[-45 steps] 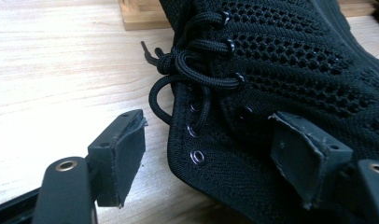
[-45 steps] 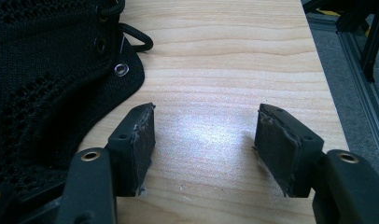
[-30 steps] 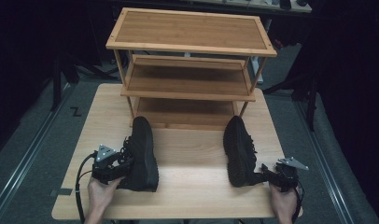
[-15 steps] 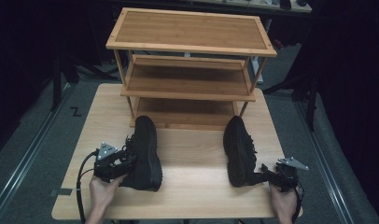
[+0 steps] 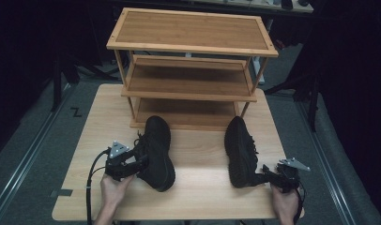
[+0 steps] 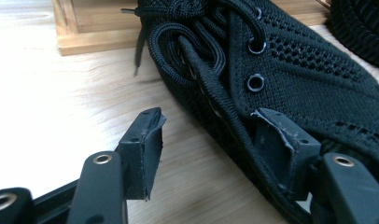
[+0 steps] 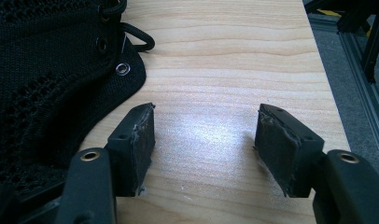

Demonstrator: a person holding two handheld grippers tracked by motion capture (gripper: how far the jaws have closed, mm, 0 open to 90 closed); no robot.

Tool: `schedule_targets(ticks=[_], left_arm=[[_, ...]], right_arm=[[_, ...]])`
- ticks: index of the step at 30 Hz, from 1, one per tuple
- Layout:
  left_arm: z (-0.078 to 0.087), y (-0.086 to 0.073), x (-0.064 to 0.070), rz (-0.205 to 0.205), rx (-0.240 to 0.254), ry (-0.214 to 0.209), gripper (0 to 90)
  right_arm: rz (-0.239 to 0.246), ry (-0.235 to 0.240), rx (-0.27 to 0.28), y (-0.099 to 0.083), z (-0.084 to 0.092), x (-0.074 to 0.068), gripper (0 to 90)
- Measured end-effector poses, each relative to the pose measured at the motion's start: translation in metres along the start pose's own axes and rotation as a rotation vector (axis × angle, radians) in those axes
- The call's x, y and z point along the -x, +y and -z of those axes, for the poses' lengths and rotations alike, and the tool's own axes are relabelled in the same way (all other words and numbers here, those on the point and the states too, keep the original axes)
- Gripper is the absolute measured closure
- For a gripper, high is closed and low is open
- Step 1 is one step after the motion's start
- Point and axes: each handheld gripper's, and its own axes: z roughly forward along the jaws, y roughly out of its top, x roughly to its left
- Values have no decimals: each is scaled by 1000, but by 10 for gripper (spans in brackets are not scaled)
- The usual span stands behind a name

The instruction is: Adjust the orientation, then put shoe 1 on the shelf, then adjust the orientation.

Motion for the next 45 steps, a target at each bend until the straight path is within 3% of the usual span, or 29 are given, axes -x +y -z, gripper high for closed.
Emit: schedule_targets(ticks=[12,17,21,26,28,32,33,37,41,45], left_arm=[[-11,12,18,-28,10,0,404],[-18,18,32,-71,-5,7,380],[-26,18,45,-89,-24,-14,376],[-27,19,45,-57,-64,-34,386],[-29,19,46,-42,-96,-62,462],[-32,18,53,-95,-112,-1,612],[-32,19,53,-93,-108,-6,683],[-33,19,55,-97,-104,26,759],[-30,21,53,-66,-76,26,833],[-28,23,52,-18,-52,-19,875]], right_arm=[[-1,4,-1,0,0,0,381],[1,5,-1,0,0,0,381],[-3,6,-1,0,0,0,381],[0,5,-2,0,0,0,381],[1,5,-4,0,0,0,381],[2,4,-4,0,0,0,382],[2,4,-4,0,0,0,382],[2,4,-4,0,0,-1,381],[0,4,-5,0,1,-1,381],[-1,5,-5,0,1,-1,382]])
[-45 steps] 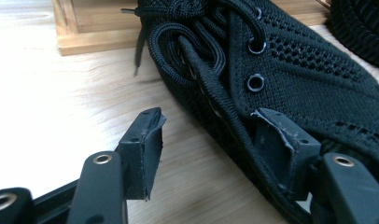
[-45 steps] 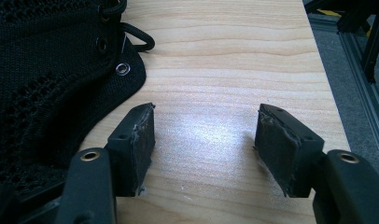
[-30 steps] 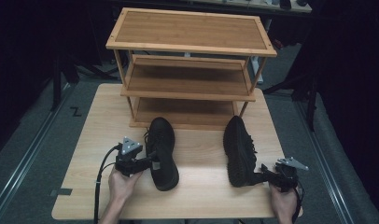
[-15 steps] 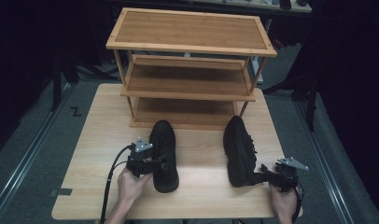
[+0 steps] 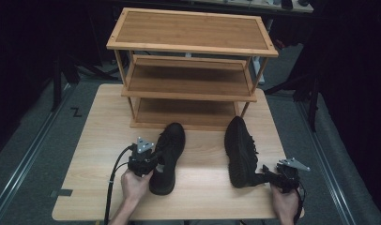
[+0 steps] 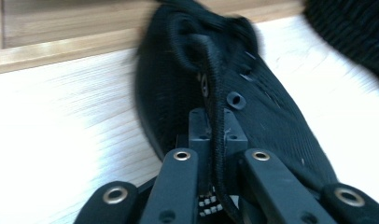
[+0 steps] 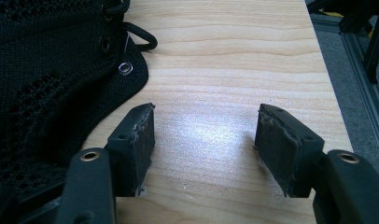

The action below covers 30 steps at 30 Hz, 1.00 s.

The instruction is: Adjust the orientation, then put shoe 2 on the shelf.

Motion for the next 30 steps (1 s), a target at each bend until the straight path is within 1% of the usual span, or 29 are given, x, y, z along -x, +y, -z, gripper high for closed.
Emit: schedule_targets(ticks=[1,3,9,13,18,22,24,27,30], left_arm=[[-1,1,1,1,0,-14,876],[-1,1,2,0,2,-26,878],[0,4,5,-12,9,-26,879],[1,9,7,-15,16,-23,879],[-1,16,8,-31,21,-15,879],[-6,24,9,-42,21,-16,879],[-8,30,9,-38,25,-18,879],[-12,40,7,-29,31,-33,879],[-15,52,7,-27,37,-34,879]], right_arm=[[0,0,0,0,0,0,381],[0,-1,0,0,0,0,381],[0,0,0,0,0,0,381],[3,1,1,0,0,0,381],[7,6,2,0,0,0,381],[3,8,1,0,0,0,379],[7,9,2,0,0,0,377],[11,12,1,0,0,0,376],[17,16,1,0,0,0,375]])
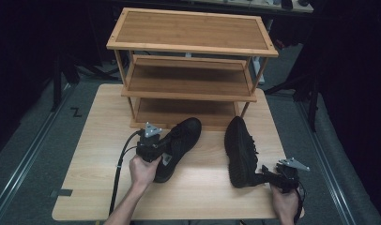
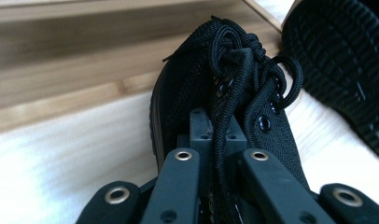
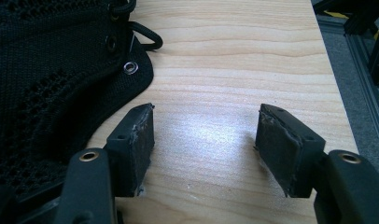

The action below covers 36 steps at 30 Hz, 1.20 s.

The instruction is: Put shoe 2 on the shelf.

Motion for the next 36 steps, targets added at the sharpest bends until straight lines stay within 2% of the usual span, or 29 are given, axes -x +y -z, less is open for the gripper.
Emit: schedule_targets(ticks=[6,14,20,25,29,36], left_arm=[[-8,23,-1,-22,3,32,879],[-26,43,-8,-3,13,94,879],[-42,50,-17,59,27,149,879],[-56,56,-20,80,28,186,879],[-67,58,-21,118,34,194,878],[-83,60,-21,148,42,208,878]], right_arm=[[-1,3,1,0,0,0,372],[6,8,1,0,0,0,368],[6,9,0,0,0,-1,366],[7,10,-1,0,0,-1,366],[10,12,-1,0,0,-2,366],[5,10,0,0,0,-2,366]])
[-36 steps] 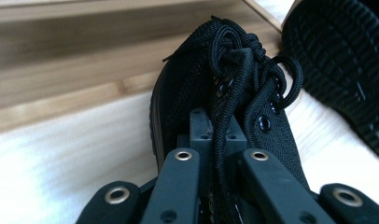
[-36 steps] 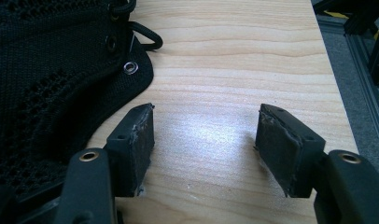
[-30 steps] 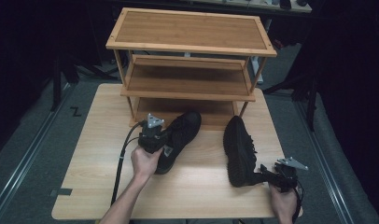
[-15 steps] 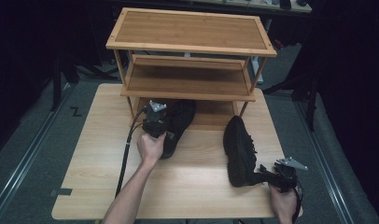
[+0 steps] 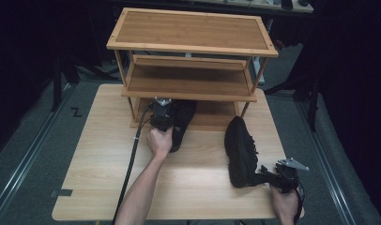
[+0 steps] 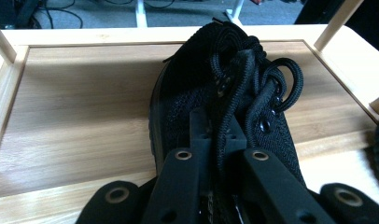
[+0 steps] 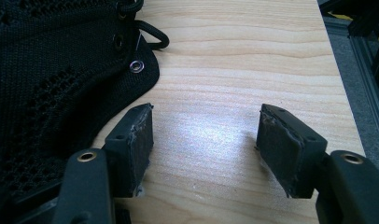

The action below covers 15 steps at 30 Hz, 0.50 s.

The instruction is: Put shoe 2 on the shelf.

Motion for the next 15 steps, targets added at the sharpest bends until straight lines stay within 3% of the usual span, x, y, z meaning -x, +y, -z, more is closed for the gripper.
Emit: schedule_targets(ticks=[6,13,15], left_arm=[[-11,-1,2,11,-14,12,876],[-19,2,-7,62,-43,22,873],[-21,1,-7,45,-52,37,869]], right_arm=[[1,2,0,0,0,0,367],[12,6,0,0,-1,0,367],[12,7,0,0,-1,0,367]])
